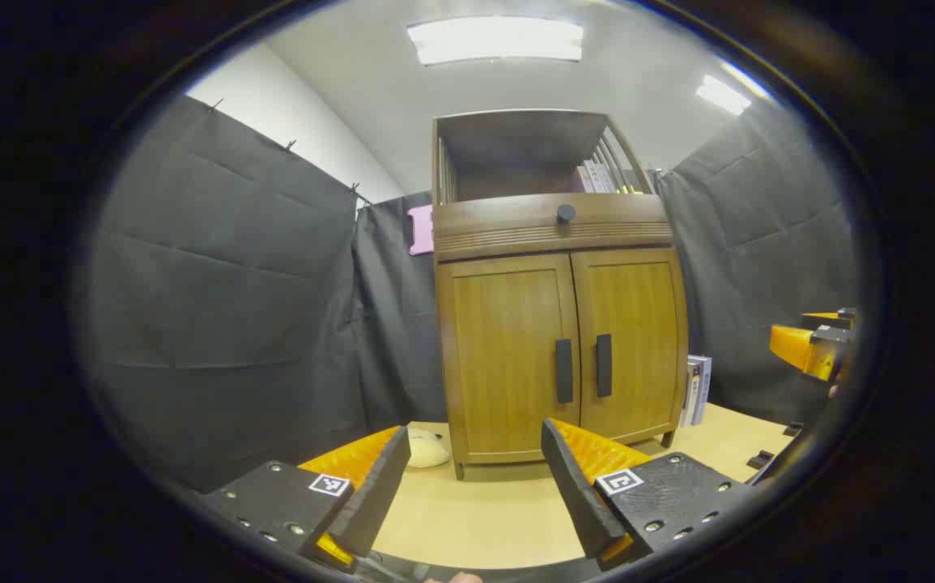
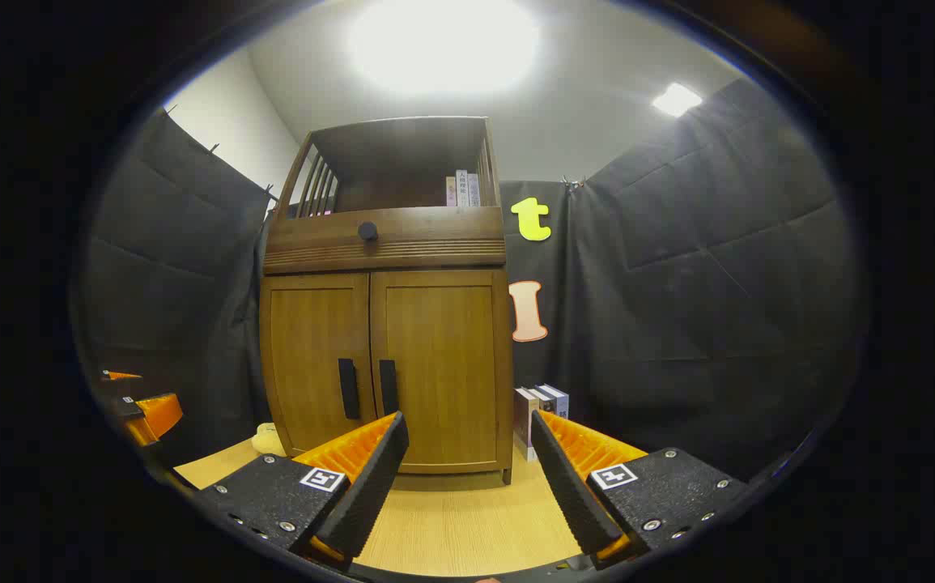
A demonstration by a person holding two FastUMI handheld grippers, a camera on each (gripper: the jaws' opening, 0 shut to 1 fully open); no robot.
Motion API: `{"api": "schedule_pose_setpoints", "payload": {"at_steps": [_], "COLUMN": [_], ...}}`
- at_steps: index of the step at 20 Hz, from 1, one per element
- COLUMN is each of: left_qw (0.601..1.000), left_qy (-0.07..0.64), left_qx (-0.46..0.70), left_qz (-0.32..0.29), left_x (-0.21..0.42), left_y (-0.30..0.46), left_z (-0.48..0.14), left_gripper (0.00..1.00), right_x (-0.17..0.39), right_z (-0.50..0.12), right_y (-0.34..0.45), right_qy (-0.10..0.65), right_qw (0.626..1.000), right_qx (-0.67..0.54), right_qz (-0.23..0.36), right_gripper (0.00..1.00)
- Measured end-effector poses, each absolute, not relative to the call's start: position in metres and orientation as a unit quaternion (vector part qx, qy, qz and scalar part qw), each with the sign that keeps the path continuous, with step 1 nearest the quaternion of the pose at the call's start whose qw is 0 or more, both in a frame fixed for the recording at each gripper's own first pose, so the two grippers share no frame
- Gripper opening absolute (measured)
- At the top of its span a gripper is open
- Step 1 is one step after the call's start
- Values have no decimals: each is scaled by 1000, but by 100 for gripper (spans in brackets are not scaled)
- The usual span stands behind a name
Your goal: Open the right door of the double-door shoe cabinet with the right hand, and open the left door with the left hand.
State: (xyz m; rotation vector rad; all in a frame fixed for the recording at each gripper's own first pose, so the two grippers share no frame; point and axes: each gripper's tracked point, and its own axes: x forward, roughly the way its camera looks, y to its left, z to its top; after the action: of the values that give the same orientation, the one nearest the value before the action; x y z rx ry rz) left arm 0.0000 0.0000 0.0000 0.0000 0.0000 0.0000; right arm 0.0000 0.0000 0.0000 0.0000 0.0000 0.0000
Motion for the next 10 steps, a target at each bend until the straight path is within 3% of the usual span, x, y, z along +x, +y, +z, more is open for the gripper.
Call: {"api": "schedule_pose_setpoints", "payload": {"at_steps": [2, 10], "left_qw": [1000, 1000], "left_qy": [-4, -10], "left_qx": [3, -1], "left_qz": [1, 9], "left_x": [3, 16], "left_y": [-2, -9], "left_z": [2, 6], "left_gripper": [94, 93], "right_x": [2, 17], "right_z": [0, 2], "right_y": [-1, -4], "right_qy": [-3, -7], "right_qw": [1000, 1000], "right_qx": [0, 5], "right_qz": [0, 1], "right_gripper": [94, 94]}}
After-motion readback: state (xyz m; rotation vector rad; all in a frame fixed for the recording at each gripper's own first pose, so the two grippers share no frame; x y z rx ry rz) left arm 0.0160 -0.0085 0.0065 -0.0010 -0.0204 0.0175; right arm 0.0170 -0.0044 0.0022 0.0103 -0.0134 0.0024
